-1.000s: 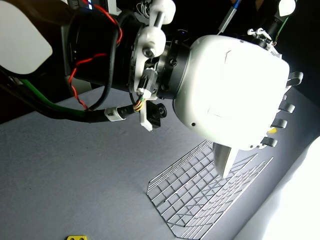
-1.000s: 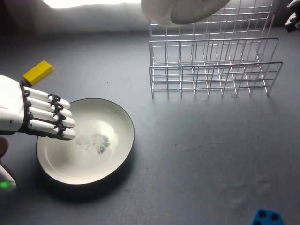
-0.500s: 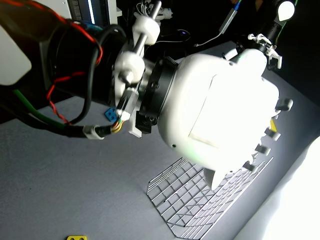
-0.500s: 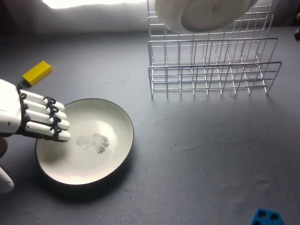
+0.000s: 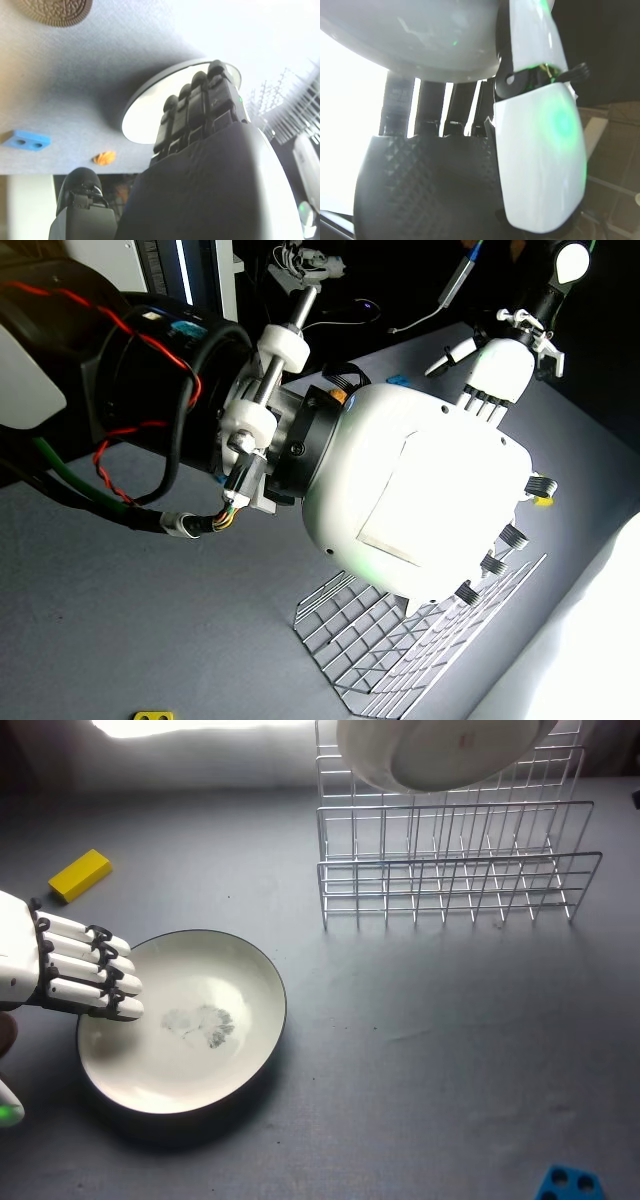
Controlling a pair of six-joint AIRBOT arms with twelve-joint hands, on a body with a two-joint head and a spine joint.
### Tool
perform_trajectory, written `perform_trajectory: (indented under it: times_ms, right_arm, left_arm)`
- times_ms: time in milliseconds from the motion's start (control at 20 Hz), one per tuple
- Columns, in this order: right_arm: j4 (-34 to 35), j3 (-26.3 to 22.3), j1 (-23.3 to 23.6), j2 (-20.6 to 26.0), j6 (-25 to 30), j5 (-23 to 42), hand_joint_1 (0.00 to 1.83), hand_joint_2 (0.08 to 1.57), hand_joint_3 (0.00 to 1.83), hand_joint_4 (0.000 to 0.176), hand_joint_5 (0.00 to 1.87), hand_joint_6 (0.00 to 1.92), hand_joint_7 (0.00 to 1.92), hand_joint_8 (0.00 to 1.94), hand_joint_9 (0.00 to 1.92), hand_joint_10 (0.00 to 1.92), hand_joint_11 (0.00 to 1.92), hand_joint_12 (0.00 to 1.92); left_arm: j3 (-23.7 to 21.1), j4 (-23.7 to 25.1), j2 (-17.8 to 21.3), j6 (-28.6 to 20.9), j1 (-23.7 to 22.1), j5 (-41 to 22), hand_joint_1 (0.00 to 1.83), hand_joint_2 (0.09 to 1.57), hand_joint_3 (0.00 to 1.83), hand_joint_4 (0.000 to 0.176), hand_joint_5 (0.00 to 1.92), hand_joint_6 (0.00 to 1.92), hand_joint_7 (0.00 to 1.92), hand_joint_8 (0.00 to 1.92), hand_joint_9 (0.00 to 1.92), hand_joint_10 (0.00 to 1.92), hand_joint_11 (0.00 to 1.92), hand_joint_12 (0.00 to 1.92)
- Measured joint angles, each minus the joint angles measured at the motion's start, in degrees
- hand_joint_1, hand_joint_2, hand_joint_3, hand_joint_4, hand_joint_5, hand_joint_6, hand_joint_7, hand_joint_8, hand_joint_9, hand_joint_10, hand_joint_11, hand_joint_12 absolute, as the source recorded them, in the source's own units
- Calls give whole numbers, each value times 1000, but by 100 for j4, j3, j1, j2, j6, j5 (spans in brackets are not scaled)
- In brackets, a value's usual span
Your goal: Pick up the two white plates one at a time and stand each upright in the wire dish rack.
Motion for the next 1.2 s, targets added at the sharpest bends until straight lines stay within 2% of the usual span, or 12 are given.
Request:
perform_trajectory:
  times_ms: [100, 300, 550, 600, 650, 700, 900, 1000, 1100, 1150, 1200]
  right_arm:
    - [0, 74, -2, -9, -4, 37, 1391, 1049, 0, 0, 1042, 849, 1161, 630, 1061, 933, 880, 852]
    - [15, 190, -101, -24, 37, 317, 1390, 1047, 1, 0, 1054, 857, 1163, 614, 1056, 924, 884, 867]
    - [-4, 376, -302, -85, 472, 529, 1392, 1039, 0, 0, 1081, 819, 1196, 555, 1064, 900, 890, 852]
    - [0, 417, -321, -96, 577, 560, 1279, 1045, 1, 0, 1084, 816, 1199, 607, 1107, 488, 885, 842]
    - [-2, 439, -321, -98, 621, 535, 1279, 1045, 1, 0, 1084, 816, 1199, 607, 1107, 488, 885, 842]
    - [11, 448, -321, -96, 621, 494, 1389, 1035, 2, 0, 1075, 801, 1199, 543, 1095, 867, 912, 830]
    - [380, 520, -321, -144, 627, 295, 1394, 1034, 0, 0, 1098, 765, 1185, 574, 1090, 886, 893, 833]
    - [420, 577, -321, -173, 625, 195, 1391, 1043, 1, 0, 1072, 816, 1159, 613, 1072, 917, 877, 830]
    - [492, 590, -321, -175, 625, 131, 1394, 1033, 1, 0, 1089, 783, 1205, 535, 1085, 895, 898, 810]
    - [544, 595, -321, -175, 625, 96, 1396, 1028, 0, 0, 1091, 773, 1230, 496, 1103, 866, 907, 802]
    - [597, 608, -321, -186, 627, 70, 1287, 1028, 0, 0, 1119, 752, 1257, 505, 1143, 464, 898, 796]
  left_arm:
    - [7, 0, 0, 0, 0, 0, 0, 1032, 2, 0, 0, 0, 0, 0, 0, 0, 0, 0]
    - [24, -7, -33, 22, 2, 4, 0, 1034, 3, 0, 0, 0, 0, 0, 0, 0, 0, 0]
    - [57, -11, -57, 26, 0, -7, 0, 1032, 1, 0, 5, 2, 0, 0, 0, 0, 0, 0]
    - [57, -13, -57, 26, 0, -7, 0, 1018, 0, 0, 4, 1, 0, 0, 0, 0, 0, 0]
    - [57, -13, -57, 28, 0, -7, 0, 1018, 0, 0, 4, 1, 0, 0, 0, 0, 0, 0]
    - [57, -15, -57, 26, 0, -7, 0, 1025, 0, 0, 12, 4, 0, 0, 0, 0, 0, 0]
    - [57, -17, -57, 26, 0, -7, 0, 1036, 3, 0, 9, 2, 0, 0, 0, 0, 0, 0]
    - [57, -20, -57, 28, 2, -7, 0, 1037, 4, 0, 15, 4, 0, 0, 0, 0, 0, 0]
    - [57, -17, -57, 26, 0, -7, 0, 1030, 0, 0, 19, 5, 0, 0, 0, 0, 0, 0]
    - [57, -17, -57, 28, 0, -7, 0, 1035, 2, 0, 16, 3, 0, 0, 0, 0, 0, 0]
    - [57, -17, -57, 26, 0, -7, 0, 1035, 2, 0, 11, 0, 0, 0, 0, 0, 0, 0]
